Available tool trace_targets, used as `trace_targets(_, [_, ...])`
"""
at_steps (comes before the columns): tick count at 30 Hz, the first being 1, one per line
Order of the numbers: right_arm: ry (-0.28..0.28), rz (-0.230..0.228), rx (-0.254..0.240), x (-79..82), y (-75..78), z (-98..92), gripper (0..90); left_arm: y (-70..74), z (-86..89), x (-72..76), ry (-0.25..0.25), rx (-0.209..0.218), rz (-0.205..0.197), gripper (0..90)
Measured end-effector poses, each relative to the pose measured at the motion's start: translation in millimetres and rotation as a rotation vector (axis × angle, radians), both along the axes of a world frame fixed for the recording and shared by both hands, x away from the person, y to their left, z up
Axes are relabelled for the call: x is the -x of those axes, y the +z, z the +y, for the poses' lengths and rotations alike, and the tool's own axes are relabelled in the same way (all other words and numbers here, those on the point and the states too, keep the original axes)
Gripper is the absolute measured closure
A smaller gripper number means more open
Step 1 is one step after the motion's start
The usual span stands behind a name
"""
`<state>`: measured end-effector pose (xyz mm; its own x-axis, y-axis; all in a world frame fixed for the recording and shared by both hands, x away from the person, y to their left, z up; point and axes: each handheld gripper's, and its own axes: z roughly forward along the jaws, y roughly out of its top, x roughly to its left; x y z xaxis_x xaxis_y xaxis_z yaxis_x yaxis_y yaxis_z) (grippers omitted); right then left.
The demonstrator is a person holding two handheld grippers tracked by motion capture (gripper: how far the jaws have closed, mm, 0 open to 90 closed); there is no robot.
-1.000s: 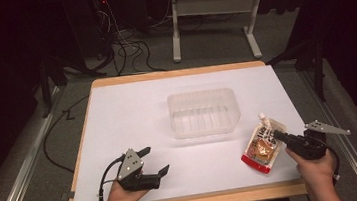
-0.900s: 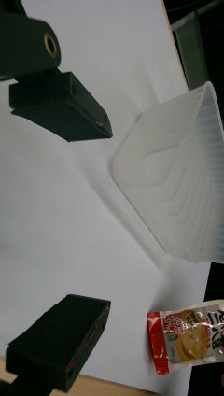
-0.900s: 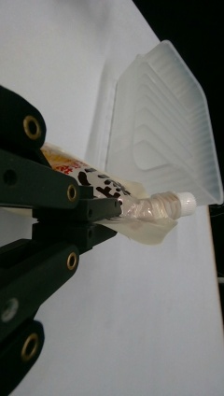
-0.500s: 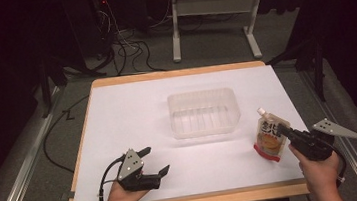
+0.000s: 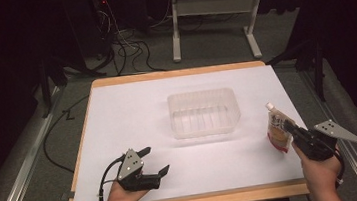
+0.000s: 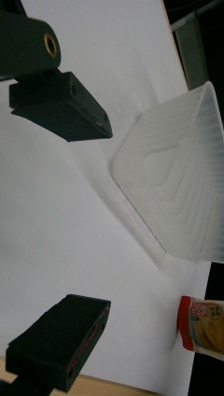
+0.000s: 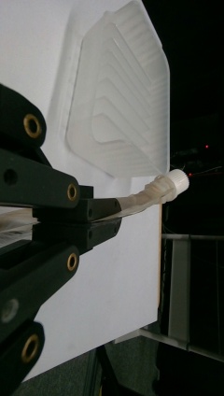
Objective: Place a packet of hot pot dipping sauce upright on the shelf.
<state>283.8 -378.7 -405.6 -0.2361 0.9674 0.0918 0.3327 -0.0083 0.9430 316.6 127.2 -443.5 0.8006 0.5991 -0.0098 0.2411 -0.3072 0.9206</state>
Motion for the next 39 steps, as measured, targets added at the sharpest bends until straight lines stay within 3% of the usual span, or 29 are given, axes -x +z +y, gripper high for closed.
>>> trace_targets(10, [0.008, 0.047, 0.004, 5.0, -3.0, -2.8, 86.7, 0.6, 0.6, 0.2, -0.002, 0.007, 0.0, 15.4])
trace_targets(25, [-0.007, 0.095, 0.007, 2.5, -7.5, -5.7, 89.9, 1.5, 1.5, 0.6, -0.006, 0.005, -0.004, 15.5])
trace_targets(33, [-0.021, 0.092, -0.029, 3.0, -5.5, -4.0, 90.0, 1.7, 1.3, 0.4, -0.007, 0.006, -0.005, 15.5])
trace_targets(39, [-0.027, 0.057, -0.042, 6.0, 1.9, 6.9, 90.0, 1.6, 1.0, 0.7, -0.007, 0.008, -0.007, 15.5])
